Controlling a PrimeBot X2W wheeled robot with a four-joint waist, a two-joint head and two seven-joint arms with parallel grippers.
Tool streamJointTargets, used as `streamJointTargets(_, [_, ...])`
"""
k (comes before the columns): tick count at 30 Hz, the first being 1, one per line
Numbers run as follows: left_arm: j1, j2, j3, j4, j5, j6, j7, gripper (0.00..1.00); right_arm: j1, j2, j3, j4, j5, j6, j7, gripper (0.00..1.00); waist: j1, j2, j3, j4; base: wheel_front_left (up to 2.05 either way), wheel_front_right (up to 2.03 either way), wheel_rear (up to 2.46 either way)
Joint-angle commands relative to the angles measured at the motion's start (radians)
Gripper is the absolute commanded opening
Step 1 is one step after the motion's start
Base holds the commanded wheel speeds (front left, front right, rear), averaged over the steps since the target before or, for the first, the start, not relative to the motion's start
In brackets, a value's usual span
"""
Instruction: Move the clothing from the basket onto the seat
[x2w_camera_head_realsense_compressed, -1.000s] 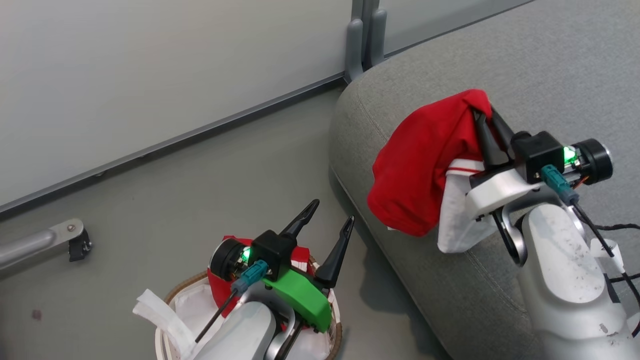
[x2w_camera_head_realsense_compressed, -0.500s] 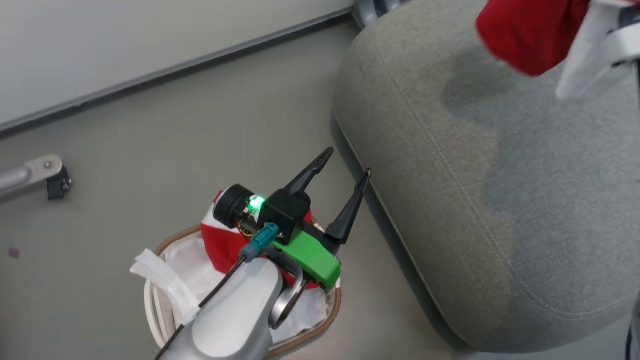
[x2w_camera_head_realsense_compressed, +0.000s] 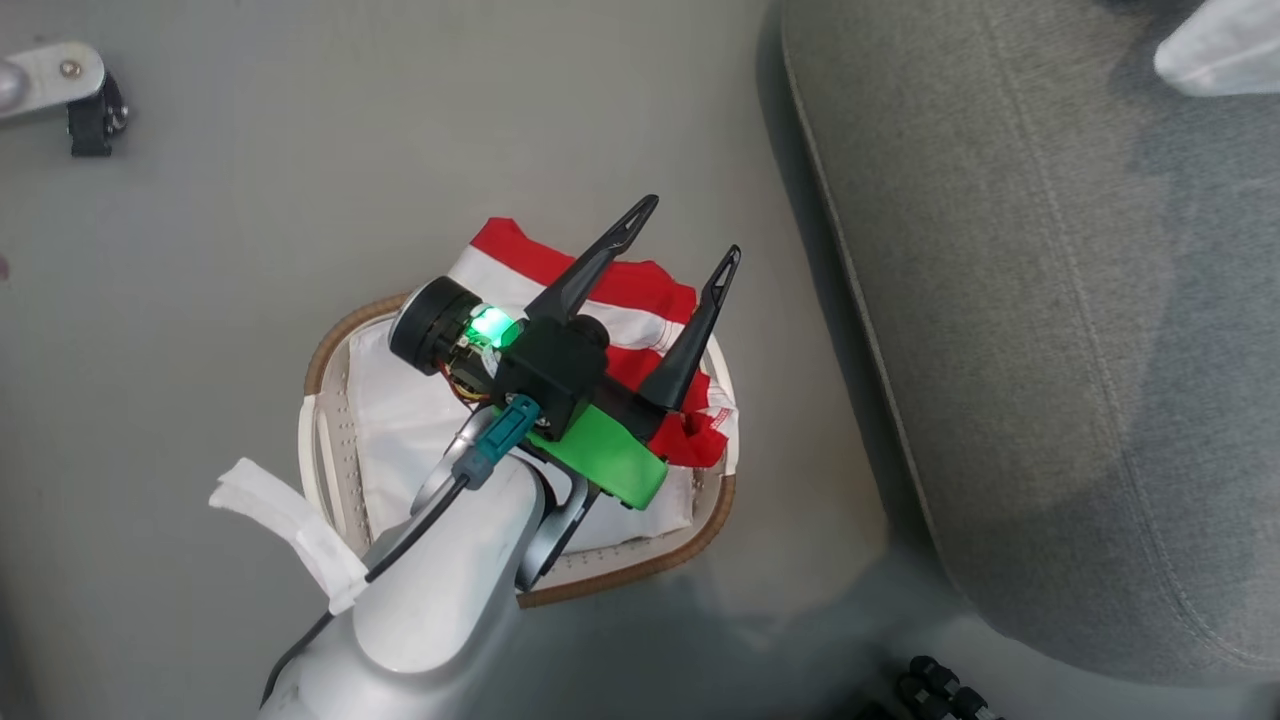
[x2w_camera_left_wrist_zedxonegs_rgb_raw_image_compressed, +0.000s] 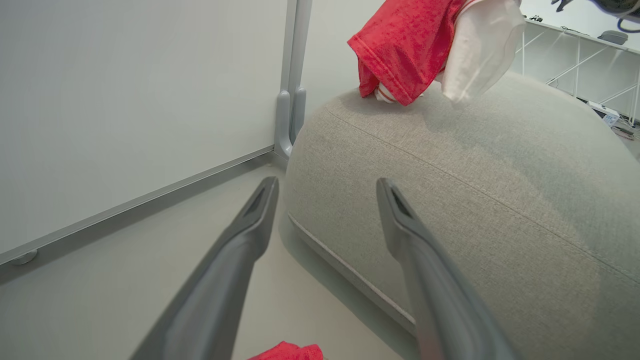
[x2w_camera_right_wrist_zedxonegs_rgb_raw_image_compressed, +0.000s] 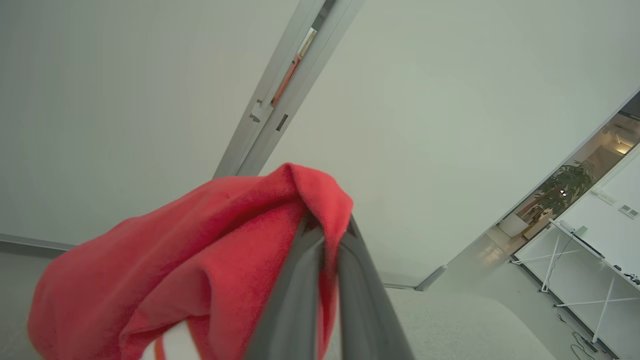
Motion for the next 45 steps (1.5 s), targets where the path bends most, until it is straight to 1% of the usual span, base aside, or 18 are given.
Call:
streamJointTargets(1, [-0.016,0.009,0.010,-0.004,0.008,-0.003,0.000,1.00,0.035,0.012,-0.011,0.011,-0.011,-0.001,-0.005,0.00,-0.0002,-0.0001,0.085,0.065,0.00,0.00,0.00])
streamJointTargets(7, [-0.003,0.012,0.027,-0.006,0.018,-0.003,0.000,1.00,0.129,0.071,-0.050,0.041,-0.003,-0.001,-0.005,0.00,-0.0002,-0.0001,0.090,0.055,0.00,0.00,0.00])
streamJointTargets(12, [0.007,0.015,0.028,0.007,0.020,-0.003,0.000,1.00,0.186,0.101,-0.056,0.050,0.019,-0.001,-0.005,0.00,-0.0002,-0.0001,0.075,0.043,0.00,0.00,0.00])
streamJointTargets(13, [0.011,0.016,0.031,0.010,0.018,-0.003,0.000,1.00,0.199,0.111,-0.056,0.053,0.025,-0.001,-0.005,0.32,-0.0002,-0.0001,0.069,0.039,0.00,0.00,0.00])
streamJointTargets(14, [0.016,0.017,0.034,0.012,0.016,-0.003,0.000,1.00,0.210,0.116,-0.055,0.052,0.030,-0.001,-0.005,0.48,-0.0002,-0.0001,0.063,0.036,0.00,0.00,0.00])
streamJointTargets(15, [0.021,0.018,0.037,0.014,0.014,-0.003,0.000,1.00,0.219,0.117,-0.054,0.048,0.037,-0.001,-0.005,1.00,-0.0002,-0.0001,0.056,0.033,0.00,0.00,0.00])
streamJointTargets(21, [0.049,0.020,0.054,0.019,0.004,-0.003,0.000,1.00,0.302,0.136,-0.052,0.004,0.070,-0.001,-0.005,1.00,-0.0002,-0.0001,0.000,0.022,0.00,0.00,0.00])
streamJointTargets(28, [0.095,0.012,0.114,0.022,-0.020,-0.003,0.000,1.00,0.396,0.105,-0.025,-0.037,0.095,-0.001,-0.005,1.00,-0.0002,-0.0001,-0.102,0.025,0.00,0.00,0.00])
streamJointTargets(31, [0.113,0.006,0.144,0.023,-0.029,-0.003,0.000,1.00,0.409,0.087,-0.010,-0.055,0.092,-0.001,-0.005,1.00,-0.0002,-0.0001,-0.153,0.035,0.00,0.00,0.00])
streamJointTargets(37, [0.163,-0.009,0.219,0.033,-0.038,-0.002,0.000,1.00,0.382,0.079,0.044,-0.064,0.091,-0.001,-0.005,1.00,-0.0002,-0.0001,-0.266,0.071,0.00,0.00,0.00])
streamJointTargets(45, [0.254,-0.019,0.335,0.058,-0.046,0.019,0.000,1.00,0.383,0.138,0.152,-0.042,0.103,-0.001,-0.005,1.00,-0.0002,-0.0001,-0.388,0.137,0.00,0.00,0.00])
